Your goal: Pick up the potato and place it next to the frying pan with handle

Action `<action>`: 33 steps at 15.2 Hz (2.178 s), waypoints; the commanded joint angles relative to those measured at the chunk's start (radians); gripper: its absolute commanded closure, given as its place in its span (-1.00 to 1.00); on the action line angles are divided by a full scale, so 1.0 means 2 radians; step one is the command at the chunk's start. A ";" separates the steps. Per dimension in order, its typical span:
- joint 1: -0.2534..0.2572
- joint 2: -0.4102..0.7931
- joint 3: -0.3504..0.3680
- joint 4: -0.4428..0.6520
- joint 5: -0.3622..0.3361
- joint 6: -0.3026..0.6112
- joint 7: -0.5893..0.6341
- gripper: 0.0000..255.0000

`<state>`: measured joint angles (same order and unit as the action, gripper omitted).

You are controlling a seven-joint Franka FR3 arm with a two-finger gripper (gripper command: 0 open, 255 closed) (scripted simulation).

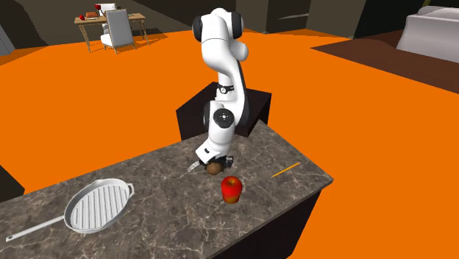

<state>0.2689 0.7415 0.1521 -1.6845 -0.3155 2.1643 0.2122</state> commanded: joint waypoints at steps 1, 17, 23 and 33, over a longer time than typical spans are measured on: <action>-0.001 -0.010 0.002 -0.001 0.002 -0.009 -0.002 1.00; -0.008 -0.082 0.013 -0.003 0.020 -0.077 -0.020 1.00; -0.023 -0.097 0.008 -0.002 0.021 -0.089 -0.043 1.00; -0.094 -0.080 -0.023 0.026 0.014 -0.081 -0.140 1.00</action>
<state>0.0942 0.5736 0.1116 -1.6468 -0.2868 2.0046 -0.0476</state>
